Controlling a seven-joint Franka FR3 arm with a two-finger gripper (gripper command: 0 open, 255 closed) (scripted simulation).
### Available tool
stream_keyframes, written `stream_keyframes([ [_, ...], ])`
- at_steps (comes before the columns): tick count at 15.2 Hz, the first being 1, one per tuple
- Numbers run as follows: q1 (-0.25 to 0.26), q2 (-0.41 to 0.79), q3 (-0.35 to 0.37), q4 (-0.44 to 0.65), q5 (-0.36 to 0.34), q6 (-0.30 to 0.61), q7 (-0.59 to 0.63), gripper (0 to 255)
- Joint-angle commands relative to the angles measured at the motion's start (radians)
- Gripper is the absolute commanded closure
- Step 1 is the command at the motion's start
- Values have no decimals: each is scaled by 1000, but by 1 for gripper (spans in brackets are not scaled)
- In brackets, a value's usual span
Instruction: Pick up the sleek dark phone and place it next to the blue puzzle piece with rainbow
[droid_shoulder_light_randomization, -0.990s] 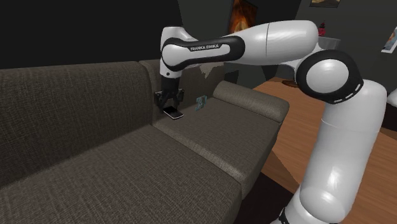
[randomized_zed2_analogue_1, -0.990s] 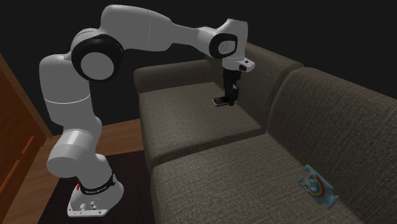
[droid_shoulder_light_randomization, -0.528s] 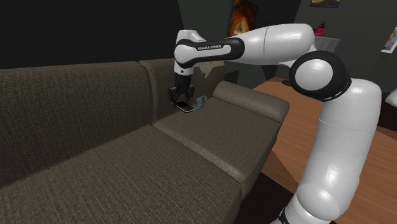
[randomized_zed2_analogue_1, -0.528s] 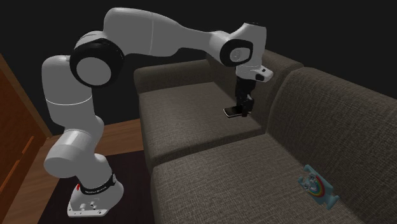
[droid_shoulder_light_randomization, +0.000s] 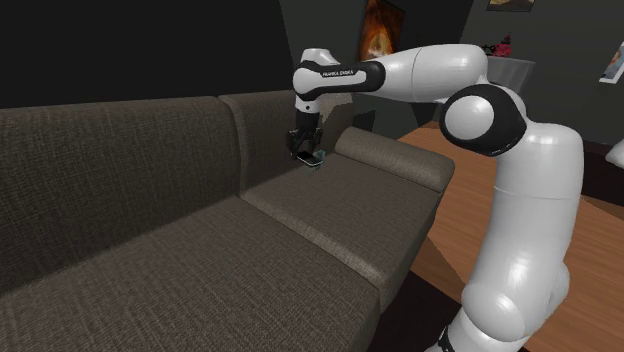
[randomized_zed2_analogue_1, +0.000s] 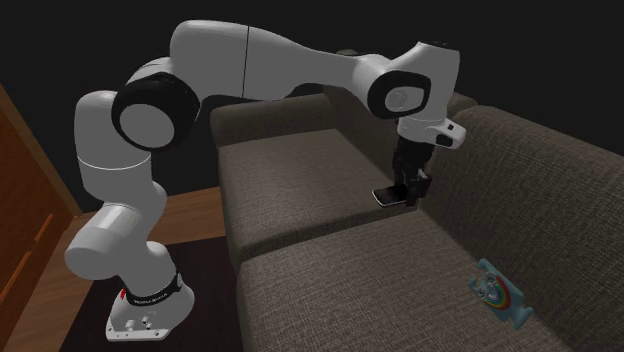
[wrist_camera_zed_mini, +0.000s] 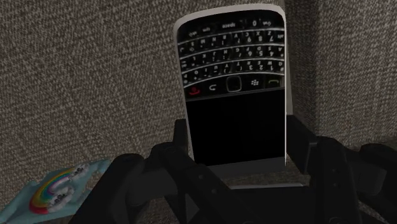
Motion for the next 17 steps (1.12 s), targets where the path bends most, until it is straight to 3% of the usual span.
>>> stream_keyframes([
  [1, -22, 48, -15, 72, -3, -24, -40, 255],
  [4, -53, 100, -32, 151, -4, -51, -92, 255],
  [17, -58, 112, -35, -6, -7, 118, -90, 255],
])
